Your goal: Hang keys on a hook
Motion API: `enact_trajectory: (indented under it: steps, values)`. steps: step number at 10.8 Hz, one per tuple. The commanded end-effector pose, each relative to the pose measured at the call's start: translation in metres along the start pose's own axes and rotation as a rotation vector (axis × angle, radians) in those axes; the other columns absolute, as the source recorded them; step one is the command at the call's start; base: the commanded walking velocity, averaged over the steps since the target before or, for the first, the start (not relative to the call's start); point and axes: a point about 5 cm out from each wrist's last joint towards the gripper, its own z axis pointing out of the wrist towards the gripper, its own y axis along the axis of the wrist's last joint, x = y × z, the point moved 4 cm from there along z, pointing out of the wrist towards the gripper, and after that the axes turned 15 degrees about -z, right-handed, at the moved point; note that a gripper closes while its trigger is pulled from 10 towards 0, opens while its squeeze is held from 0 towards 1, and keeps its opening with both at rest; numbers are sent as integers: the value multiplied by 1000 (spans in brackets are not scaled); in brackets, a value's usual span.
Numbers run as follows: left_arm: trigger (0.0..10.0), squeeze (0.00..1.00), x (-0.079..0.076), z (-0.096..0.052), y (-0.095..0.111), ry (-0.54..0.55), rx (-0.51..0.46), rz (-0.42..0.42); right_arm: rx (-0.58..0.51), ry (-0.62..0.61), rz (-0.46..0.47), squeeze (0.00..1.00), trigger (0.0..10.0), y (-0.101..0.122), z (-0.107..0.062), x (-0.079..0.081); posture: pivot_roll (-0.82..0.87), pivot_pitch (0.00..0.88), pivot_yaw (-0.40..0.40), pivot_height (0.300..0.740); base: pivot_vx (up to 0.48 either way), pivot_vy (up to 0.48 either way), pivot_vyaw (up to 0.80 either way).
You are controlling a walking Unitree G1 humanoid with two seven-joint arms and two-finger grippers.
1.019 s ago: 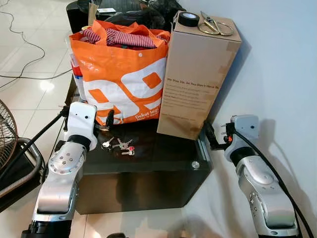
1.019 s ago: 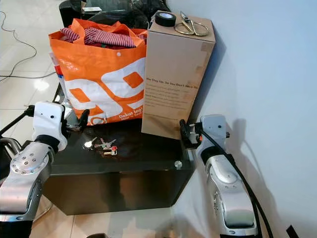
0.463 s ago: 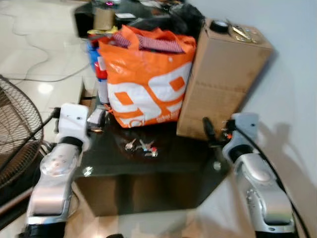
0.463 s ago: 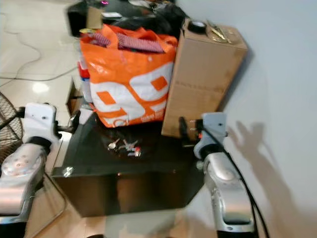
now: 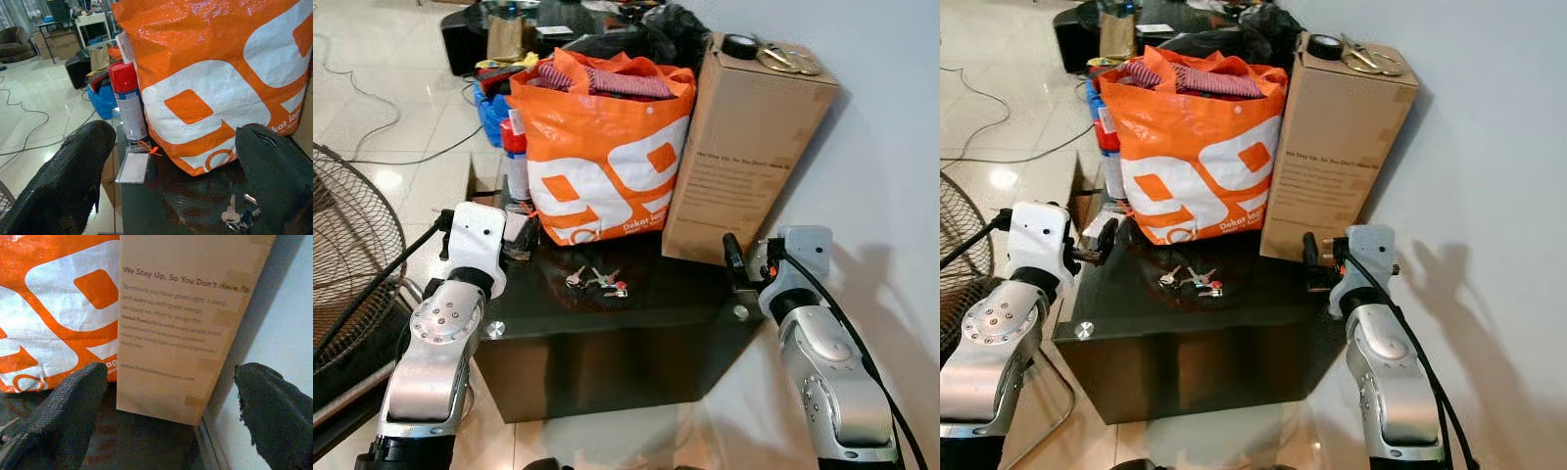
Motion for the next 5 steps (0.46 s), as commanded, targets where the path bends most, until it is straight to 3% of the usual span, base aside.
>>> enact_trajectory:
  steps: [1,2,4,5]
  values:
    - [10000,0,-8,-2,1,-31,0,-1,27,-18,-12,0,10000,-5,2,-7,23,0,-98,740,277,0,0]
    - [10000,0,-8,-2,1,-30,1,-2,28,-6,-32,0,10000,-5,3,-7,21,0,-103,740,277,0,0]
    - [10000,0,-10,-1,1,-20,-8,-15,15,46,-99,0,10000,0,5,-1,11,0,-115,740,276,0,800]
    - [10000,0,-9,-2,-1,-17,-3,-18,11,44,-96,0,10000,2,5,-2,-2,0,-106,740,277,0,0]
